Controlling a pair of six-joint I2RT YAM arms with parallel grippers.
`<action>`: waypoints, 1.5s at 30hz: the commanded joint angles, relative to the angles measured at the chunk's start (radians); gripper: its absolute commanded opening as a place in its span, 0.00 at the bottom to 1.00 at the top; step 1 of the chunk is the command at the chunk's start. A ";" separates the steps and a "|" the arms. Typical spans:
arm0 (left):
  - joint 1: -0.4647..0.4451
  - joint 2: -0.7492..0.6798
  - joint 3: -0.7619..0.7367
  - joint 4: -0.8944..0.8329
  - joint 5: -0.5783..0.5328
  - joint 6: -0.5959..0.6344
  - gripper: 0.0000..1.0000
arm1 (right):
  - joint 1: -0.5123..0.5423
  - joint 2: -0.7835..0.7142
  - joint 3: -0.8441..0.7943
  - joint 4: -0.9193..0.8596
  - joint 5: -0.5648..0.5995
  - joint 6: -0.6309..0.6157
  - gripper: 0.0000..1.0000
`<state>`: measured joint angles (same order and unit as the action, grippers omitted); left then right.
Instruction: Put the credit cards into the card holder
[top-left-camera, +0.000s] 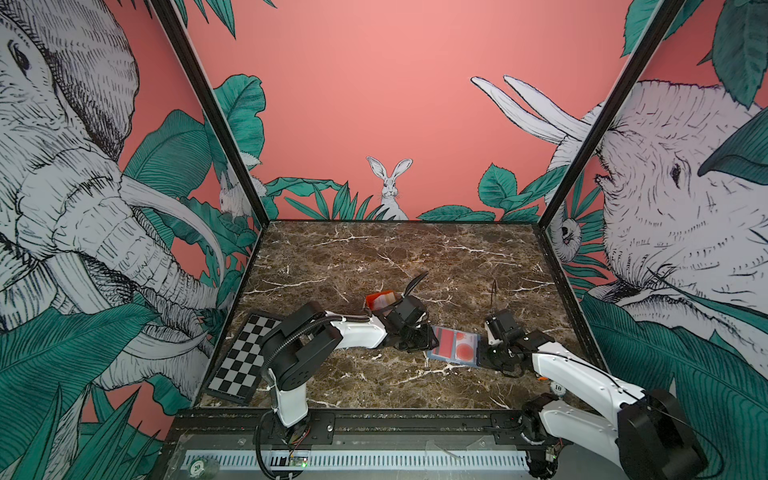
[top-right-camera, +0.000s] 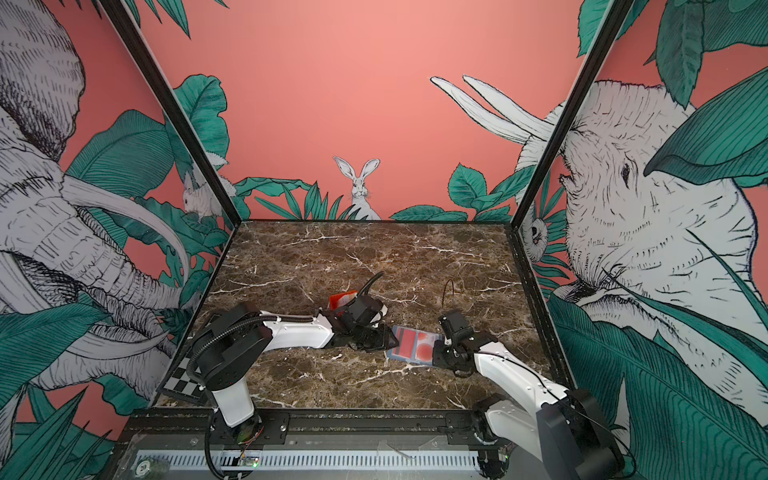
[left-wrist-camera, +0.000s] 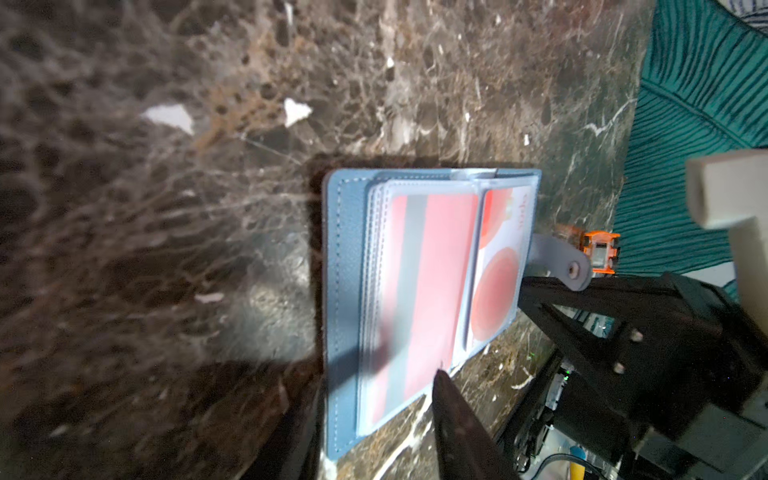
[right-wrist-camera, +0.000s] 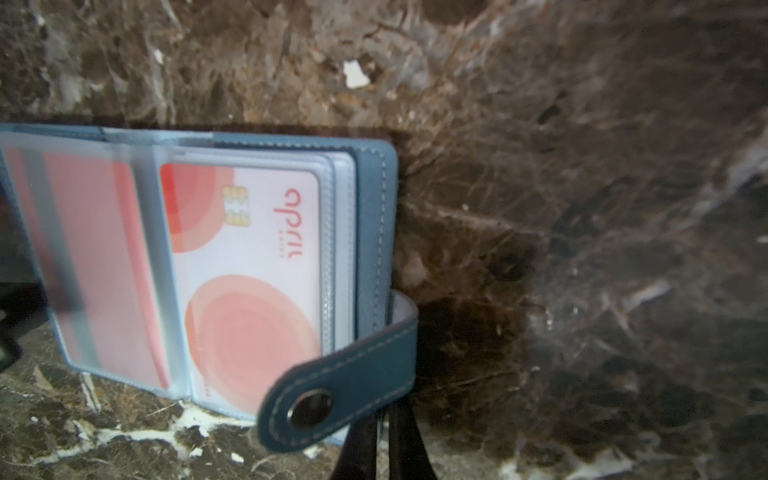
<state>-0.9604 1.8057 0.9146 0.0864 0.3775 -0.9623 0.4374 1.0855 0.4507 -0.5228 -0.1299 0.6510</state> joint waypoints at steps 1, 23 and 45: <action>-0.008 0.013 -0.006 0.108 0.059 -0.030 0.44 | -0.006 0.005 -0.008 -0.001 0.010 0.000 0.09; -0.032 -0.032 0.053 0.136 0.096 0.001 0.43 | -0.006 0.001 -0.004 -0.004 0.012 -0.004 0.08; -0.098 0.102 0.124 0.258 0.129 -0.038 0.44 | -0.014 -0.054 -0.013 0.009 -0.021 0.037 0.11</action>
<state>-1.0435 1.9003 1.0061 0.3088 0.4934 -0.9871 0.4294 1.0561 0.4404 -0.5156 -0.1490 0.6777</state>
